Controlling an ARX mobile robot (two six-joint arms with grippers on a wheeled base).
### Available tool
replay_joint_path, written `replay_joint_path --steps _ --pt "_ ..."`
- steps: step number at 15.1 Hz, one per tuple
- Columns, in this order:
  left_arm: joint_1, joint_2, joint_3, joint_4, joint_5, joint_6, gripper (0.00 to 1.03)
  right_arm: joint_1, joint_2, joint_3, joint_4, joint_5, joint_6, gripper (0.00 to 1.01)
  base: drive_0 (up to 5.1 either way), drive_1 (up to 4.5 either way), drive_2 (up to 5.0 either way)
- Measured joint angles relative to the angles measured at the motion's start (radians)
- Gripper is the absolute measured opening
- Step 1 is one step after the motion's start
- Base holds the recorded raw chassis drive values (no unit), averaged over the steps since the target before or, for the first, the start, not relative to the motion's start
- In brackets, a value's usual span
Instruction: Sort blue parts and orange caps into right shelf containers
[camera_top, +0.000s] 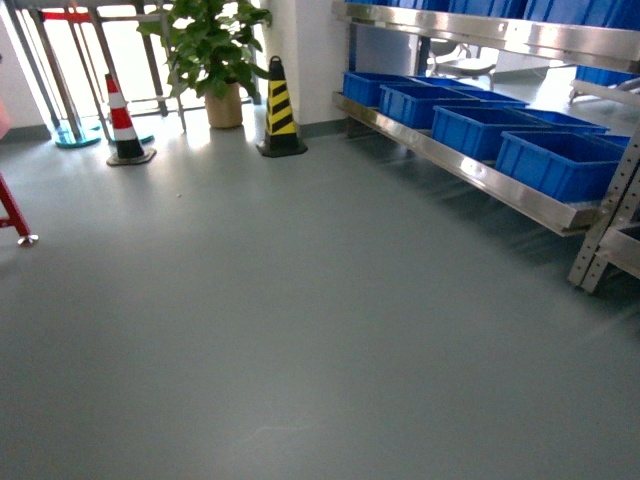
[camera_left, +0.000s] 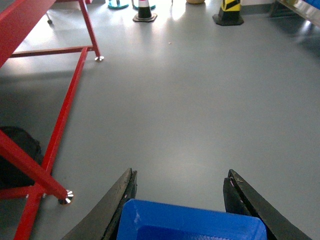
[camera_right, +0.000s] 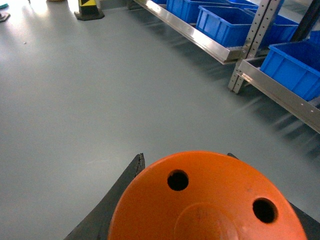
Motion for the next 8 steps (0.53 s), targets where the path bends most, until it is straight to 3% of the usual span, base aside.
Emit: replay_joint_path --steps 8 --pt "0.0 0.0 0.0 0.0 0.0 0.0 0.45 0.0 0.0 0.0 0.0 0.0 0.0 0.42 -1.5 -1.49 -1.5"
